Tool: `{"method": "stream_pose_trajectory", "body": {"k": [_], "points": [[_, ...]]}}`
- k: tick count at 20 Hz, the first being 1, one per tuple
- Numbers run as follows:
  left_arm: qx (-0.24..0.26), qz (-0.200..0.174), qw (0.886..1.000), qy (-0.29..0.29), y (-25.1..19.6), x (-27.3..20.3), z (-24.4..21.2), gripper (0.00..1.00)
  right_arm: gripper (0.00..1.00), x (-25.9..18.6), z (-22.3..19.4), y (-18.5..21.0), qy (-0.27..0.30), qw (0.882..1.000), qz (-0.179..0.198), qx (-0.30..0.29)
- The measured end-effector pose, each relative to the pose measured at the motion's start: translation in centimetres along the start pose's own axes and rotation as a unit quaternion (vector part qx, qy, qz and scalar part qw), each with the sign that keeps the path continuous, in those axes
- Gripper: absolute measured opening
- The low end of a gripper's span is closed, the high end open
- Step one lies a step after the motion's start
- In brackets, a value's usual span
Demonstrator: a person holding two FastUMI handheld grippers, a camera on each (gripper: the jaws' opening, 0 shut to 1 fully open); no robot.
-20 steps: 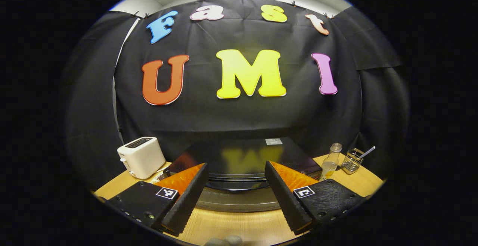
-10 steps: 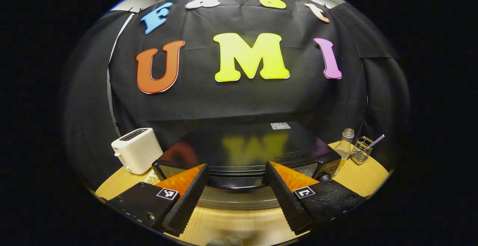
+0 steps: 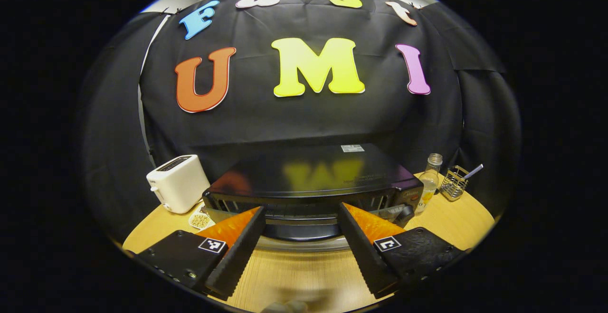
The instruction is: Open the electric oven with the left hand, put the food in, and close the electric oven.
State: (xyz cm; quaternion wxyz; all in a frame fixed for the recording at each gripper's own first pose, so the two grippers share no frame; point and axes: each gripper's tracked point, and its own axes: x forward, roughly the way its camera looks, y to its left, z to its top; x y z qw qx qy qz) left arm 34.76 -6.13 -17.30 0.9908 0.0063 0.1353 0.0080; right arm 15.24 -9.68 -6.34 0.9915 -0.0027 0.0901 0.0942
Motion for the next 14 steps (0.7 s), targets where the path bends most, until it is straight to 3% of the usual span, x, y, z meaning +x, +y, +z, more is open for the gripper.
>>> {"method": "stream_pose_trajectory", "body": {"k": [14], "points": [[-0.004, 0.009, 0.998, 0.058, 0.1, -7.3, -11.5, 0.97, 1.0, -0.7, -3.5, -0.6, 0.034, 0.999, -0.005, -0.012]]}}
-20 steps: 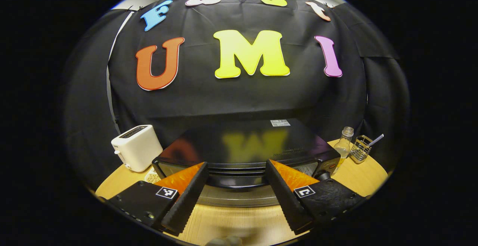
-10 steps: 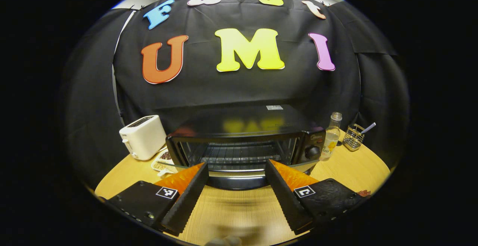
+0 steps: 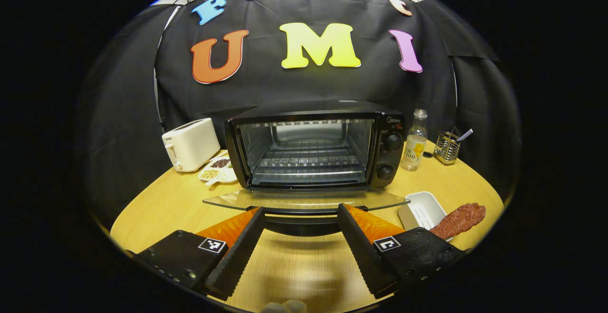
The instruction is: Open the electric oven with the left hand, put the food in, and close the electric oven.
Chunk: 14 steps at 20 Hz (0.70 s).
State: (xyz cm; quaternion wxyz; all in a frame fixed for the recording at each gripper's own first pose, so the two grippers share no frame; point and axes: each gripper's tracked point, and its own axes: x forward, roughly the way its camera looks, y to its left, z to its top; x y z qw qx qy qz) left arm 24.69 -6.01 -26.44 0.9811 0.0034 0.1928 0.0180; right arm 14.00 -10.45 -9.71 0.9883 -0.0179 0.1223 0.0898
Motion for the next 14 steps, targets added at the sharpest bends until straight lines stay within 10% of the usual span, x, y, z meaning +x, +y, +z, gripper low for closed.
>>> {"method": "stream_pose_trajectory", "body": {"k": [14], "points": [[-0.009, 0.012, 0.997, 0.07, 0.8, 0.3, -7.1, 0.85, 1.0, 0.8, -2.0, 1.5, 0.032, 0.999, 0.014, -0.017]]}}
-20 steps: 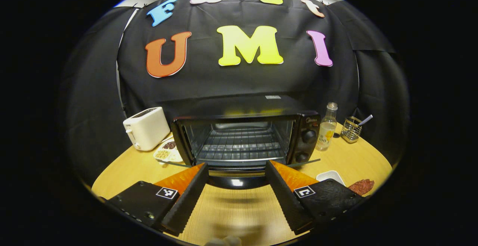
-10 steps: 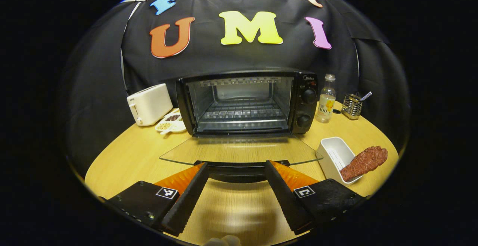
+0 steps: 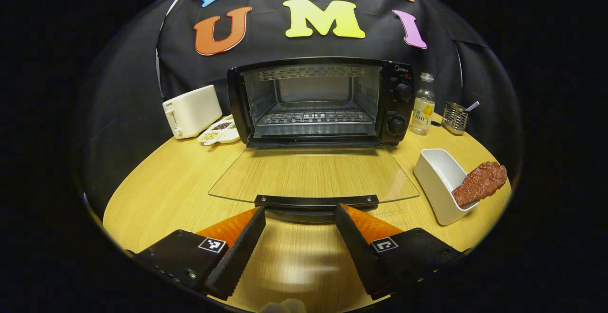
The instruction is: Open the electric oven with the left hand, put the food in, and close the electric oven.
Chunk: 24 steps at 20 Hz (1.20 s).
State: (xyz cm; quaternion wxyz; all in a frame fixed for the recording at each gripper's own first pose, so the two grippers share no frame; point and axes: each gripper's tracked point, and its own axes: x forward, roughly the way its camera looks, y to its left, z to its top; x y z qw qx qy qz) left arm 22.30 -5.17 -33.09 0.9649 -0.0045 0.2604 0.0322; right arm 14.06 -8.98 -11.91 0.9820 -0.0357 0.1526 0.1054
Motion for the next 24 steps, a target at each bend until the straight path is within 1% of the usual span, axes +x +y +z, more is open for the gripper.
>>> {"method": "stream_pose_trajectory", "body": {"k": [1, 3, 6, 9, 12, 14, 15, 17, 19, 22, 23, 24], "points": [[-0.002, 0.005, 1.0, -0.003, 0.4, -0.2, 0.1, 0.95, 1.0, 0.2, 0.2, 0.1, -0.001, 1.0, 0.003, 0.001], [-0.017, 0.011, 1.0, -0.005, 1.0, -1.2, 0.1, 0.95, 1.0, 0.7, 0.1, 0.3, 0.001, 1.0, 0.008, 0.002], [-0.016, 0.014, 0.999, -0.039, 2.2, -4.6, 1.7, 0.97, 1.0, 2.2, -0.5, 0.4, 0.014, 1.0, 0.018, 0.01], [-0.011, 0.02, 0.997, -0.073, 4.2, -9.5, 3.5, 0.97, 1.0, 4.3, -2.7, 0.2, 0.041, 0.999, 0.019, 0.03], [-0.006, 0.014, 0.994, -0.105, 6.3, -14.9, 5.8, 0.97, 0.99, 6.9, -5.6, 0.4, 0.084, 0.994, 0.016, 0.062], [-0.006, 0.007, 0.993, -0.122, 7.5, -18.4, 7.3, 0.97, 0.96, 8.5, -8.0, 1.0, 0.114, 0.991, 0.013, 0.069], [-0.003, 0.005, 0.991, -0.133, 8.2, -20.3, 8.1, 0.97, 0.95, 9.2, -9.1, 1.4, 0.131, 0.989, 0.013, 0.072], [0.003, 0.01, 0.988, -0.156, 9.5, -23.7, 9.6, 0.97, 0.93, 10.6, -10.7, 2.7, 0.158, 0.981, 0.026, 0.106], [-0.001, 0.009, 0.985, -0.172, 10.3, -26.4, 10.7, 0.97, 0.9, 12.3, -12.1, 2.8, 0.176, 0.976, 0.02, 0.127], [-0.009, 0.016, 0.982, -0.189, 11.7, -29.7, 11.7, 0.96, 0.82, 14.5, -14.0, 2.8, 0.204, 0.967, 0.018, 0.15], [-0.011, 0.022, 0.98, -0.195, 12.3, -30.5, 12.1, 0.96, 0.81, 15.1, -14.5, 2.7, 0.216, 0.962, 0.018, 0.165], [-0.013, 0.028, 0.979, -0.199, 12.7, -31.2, 12.4, 0.96, 0.77, 15.6, -15.1, 2.6, 0.227, 0.957, 0.017, 0.182]]}}
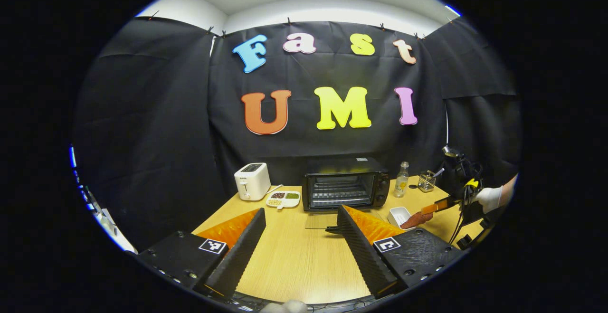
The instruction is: Open the electric oven with the left hand, put the food in, and close the electric oven.
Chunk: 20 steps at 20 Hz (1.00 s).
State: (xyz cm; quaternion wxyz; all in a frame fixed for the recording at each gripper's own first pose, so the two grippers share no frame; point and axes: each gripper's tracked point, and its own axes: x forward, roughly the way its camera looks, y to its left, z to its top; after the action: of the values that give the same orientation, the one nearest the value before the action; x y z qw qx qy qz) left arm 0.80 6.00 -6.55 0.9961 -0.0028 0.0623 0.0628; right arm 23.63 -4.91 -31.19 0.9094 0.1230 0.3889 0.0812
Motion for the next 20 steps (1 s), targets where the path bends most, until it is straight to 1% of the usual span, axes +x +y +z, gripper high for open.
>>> {"method": "stream_pose_trajectory", "body": {"k": [1, 2, 3, 4, 5, 6, 7, 8, 9, 10, 11, 12, 13, 14, 16, 20], "points": [[-0.003, 0.008, 1.0, -0.003, 0.5, -0.4, 0.3, 0.96, 0.75, 0.6, -0.3, 0.2, 0.013, 1.0, 0.01, 0.019], [-0.008, 0.013, 1.0, -0.005, 0.9, -0.7, 0.6, 0.96, 0.7, 1.1, -0.5, 0.4, 0.024, 0.999, 0.019, 0.038], [-0.012, 0.018, 1.0, -0.01, 1.2, -1.4, 1.1, 0.96, 0.68, 1.4, -0.9, 0.8, 0.037, 0.997, 0.029, 0.056], [-0.014, 0.024, 0.999, -0.015, 1.7, -1.7, 1.4, 0.96, 0.56, 1.6, -1.2, 1.5, 0.054, 0.995, 0.045, 0.07], [-0.015, 0.031, 0.999, -0.017, 2.2, -1.8, 1.6, 0.96, 0.55, 1.7, -1.6, 1.6, 0.065, 0.994, 0.047, 0.076], [-0.017, 0.037, 0.999, -0.017, 2.7, -1.8, 1.6, 0.96, 0.59, 2.0, -1.7, 1.7, 0.071, 0.994, 0.045, 0.073], [-0.022, 0.041, 0.999, -0.02, 2.8, -1.9, 1.8, 0.96, 0.56, 2.2, -1.7, 1.5, 0.074, 0.994, 0.044, 0.071], [-0.025, 0.045, 0.998, -0.023, 3.2, -1.9, 1.9, 0.96, 0.49, 2.2, -1.6, 1.4, 0.076, 0.993, 0.046, 0.074], [-0.027, 0.049, 0.998, -0.024, 3.5, -2.0, 1.8, 0.96, 0.36, 2.3, -1.7, 1.4, 0.079, 0.992, 0.047, 0.083], [-0.029, 0.052, 0.998, -0.022, 3.6, -2.0, 1.7, 0.96, 0.37, 2.4, -1.7, 1.5, 0.082, 0.991, 0.055, 0.093], [-0.032, 0.054, 0.998, -0.021, 3.7, -2.1, 1.6, 0.96, 0.32, 2.2, -1.7, 1.6, 0.084, 0.989, 0.062, 0.102], [-0.035, 0.053, 0.998, -0.021, 3.7, -2.2, 1.5, 0.96, 0.31, 2.3, -1.5, 1.6, 0.084, 0.988, 0.068, 0.109], [-0.036, 0.053, 0.998, -0.02, 3.6, -2.2, 1.5, 0.96, 0.28, 2.0, -1.3, 1.9, 0.083, 0.987, 0.077, 0.115], [-0.036, 0.05, 0.998, -0.022, 3.4, -2.2, 1.6, 0.96, 0.22, 2.0, -1.0, 2.2, 0.082, 0.986, 0.081, 0.12], [-0.036, 0.046, 0.998, -0.022, 3.1, -2.2, 1.5, 0.96, 0.17, 2.0, -1.0, 2.6, 0.082, 0.987, 0.081, 0.114], [-0.036, 0.037, 0.998, -0.028, 2.5, -2.5, 1.9, 0.96, 0.16, 1.2, -0.4, 3.1, 0.072, 0.99, 0.073, 0.093]]}}
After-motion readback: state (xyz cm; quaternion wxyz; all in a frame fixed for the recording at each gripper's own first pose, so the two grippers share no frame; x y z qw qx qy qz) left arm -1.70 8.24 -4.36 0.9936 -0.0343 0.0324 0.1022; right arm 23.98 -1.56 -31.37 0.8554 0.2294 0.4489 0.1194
